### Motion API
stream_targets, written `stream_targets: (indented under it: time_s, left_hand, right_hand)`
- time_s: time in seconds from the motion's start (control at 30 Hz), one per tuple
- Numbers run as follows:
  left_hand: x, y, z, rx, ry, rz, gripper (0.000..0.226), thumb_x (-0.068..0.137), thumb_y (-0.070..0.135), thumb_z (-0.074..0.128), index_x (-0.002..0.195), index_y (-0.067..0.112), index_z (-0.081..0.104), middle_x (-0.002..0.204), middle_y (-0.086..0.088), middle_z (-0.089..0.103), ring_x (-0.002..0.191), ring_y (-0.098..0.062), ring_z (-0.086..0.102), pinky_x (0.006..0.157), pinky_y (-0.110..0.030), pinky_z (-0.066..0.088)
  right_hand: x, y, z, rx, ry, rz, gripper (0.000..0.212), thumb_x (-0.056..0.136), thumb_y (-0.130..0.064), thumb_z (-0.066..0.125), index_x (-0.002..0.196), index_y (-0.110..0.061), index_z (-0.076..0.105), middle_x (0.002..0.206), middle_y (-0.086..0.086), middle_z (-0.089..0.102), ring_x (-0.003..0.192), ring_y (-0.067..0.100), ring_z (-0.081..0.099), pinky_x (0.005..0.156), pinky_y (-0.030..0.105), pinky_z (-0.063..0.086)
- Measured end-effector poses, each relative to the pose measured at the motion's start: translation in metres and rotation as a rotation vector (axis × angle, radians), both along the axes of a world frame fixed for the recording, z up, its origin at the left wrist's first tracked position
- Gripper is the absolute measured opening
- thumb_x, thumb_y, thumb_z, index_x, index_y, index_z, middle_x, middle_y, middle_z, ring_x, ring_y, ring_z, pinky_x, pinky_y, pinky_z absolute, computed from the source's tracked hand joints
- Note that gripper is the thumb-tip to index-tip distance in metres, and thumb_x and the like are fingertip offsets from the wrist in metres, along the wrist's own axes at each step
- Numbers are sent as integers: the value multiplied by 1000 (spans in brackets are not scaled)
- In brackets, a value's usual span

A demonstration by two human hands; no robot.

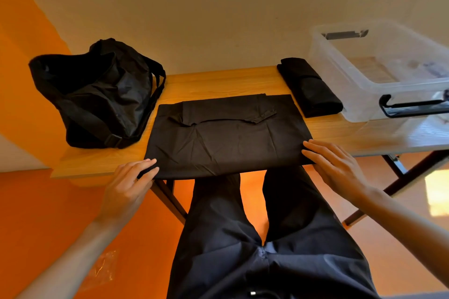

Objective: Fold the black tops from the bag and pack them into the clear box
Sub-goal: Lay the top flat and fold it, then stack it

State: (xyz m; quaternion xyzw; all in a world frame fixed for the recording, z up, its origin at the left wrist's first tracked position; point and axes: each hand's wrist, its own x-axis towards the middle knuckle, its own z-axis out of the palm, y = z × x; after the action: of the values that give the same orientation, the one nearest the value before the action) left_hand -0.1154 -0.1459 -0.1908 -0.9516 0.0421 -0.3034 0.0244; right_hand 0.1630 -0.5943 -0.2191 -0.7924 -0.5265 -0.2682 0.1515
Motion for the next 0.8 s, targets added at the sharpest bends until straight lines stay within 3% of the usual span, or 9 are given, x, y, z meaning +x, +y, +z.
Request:
stream_targets:
  time_s: [0.13, 0.27, 0.37, 0.5, 0.63, 0.8]
  left_hand:
    - [0, -1, 6, -17, -12, -13, 25, 94, 8, 57, 103, -3, 77, 111, -19, 72, 105, -37, 68, 85, -45, 51]
    - [3, -1, 10, -73, -46, -10, 24, 92, 5, 57, 105, -3, 76, 108, -15, 73, 104, -33, 69, 86, -41, 49]
    - [4, -4, 14, -111, -75, -23, 24, 93, 5, 57, 108, -2, 74, 108, -13, 73, 104, -29, 67, 87, -39, 47]
    - [7, -2, 25, -153, -119, -20, 24, 96, 6, 56, 106, -5, 74, 103, -15, 73, 102, -26, 64, 89, -39, 45]
    - [22, 7, 44, -209, -166, 6, 15, 92, 4, 66, 100, -6, 75, 90, -16, 72, 84, -32, 66, 79, -41, 48]
    - [53, 20, 71, -214, -193, -4, 11, 91, 2, 72, 97, -6, 75, 87, -17, 72, 80, -32, 66, 74, -39, 51]
  right_hand:
    - [3, -4, 9, -20, 34, 62, 35, 99, -14, 53, 129, -2, 67, 139, 15, 61, 130, 30, 58, 96, 44, 56]
    - [5, -11, 14, -23, 81, 107, 30, 97, -10, 63, 125, -3, 71, 140, 12, 61, 132, 27, 57, 101, 44, 54]
    - [1, -8, 23, 52, 150, 95, 26, 98, -15, 63, 119, -4, 73, 131, 10, 67, 122, 26, 63, 93, 45, 57]
    - [-7, 0, 44, 157, 230, 68, 30, 101, -22, 55, 114, -3, 73, 115, 7, 71, 108, 22, 66, 93, 33, 54]
    - [3, 8, 64, 130, 284, 58, 31, 101, -24, 53, 114, -5, 73, 107, 1, 69, 104, 11, 63, 92, 22, 50]
    - [23, 24, 96, 186, 404, -7, 32, 96, -33, 56, 112, -10, 72, 92, -4, 70, 84, -13, 62, 79, 7, 48]
